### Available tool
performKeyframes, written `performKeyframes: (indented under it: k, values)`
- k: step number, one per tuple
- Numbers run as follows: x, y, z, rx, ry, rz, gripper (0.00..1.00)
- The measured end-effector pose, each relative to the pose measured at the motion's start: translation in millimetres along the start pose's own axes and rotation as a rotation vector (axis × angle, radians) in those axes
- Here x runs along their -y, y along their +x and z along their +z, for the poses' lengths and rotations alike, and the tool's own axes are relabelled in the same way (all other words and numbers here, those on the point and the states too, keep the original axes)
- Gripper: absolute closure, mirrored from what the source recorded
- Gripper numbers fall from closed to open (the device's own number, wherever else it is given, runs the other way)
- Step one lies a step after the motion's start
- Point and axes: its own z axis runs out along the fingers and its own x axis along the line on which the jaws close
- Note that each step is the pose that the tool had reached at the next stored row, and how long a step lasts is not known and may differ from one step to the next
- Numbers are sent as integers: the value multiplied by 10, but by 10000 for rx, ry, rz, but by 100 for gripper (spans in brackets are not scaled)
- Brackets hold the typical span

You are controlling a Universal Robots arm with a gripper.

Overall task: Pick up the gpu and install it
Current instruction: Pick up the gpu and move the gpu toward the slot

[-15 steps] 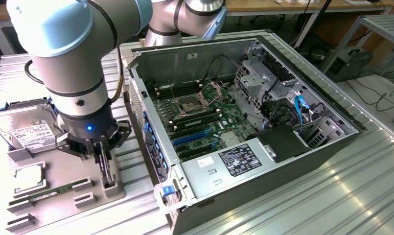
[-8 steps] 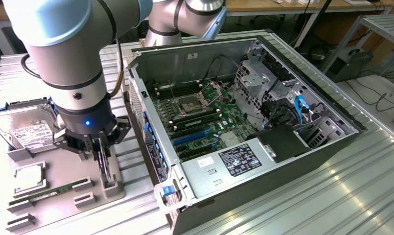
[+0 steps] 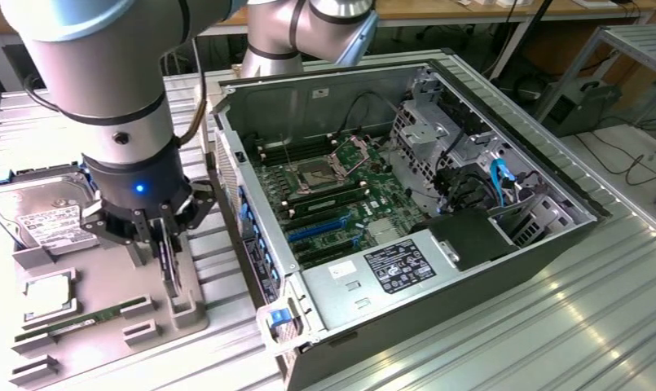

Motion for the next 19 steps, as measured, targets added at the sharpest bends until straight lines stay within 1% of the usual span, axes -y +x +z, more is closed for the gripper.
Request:
performKeyframes:
  k: [4,12,16,19]
  values:
    - [0,-1,-82,1,0,0,73]
    - [0,-2,-302,1,0,0,73]
    - [0,-2,-333,0,0,-57,73]
    - [0,-2,-381,0,0,-63,73]
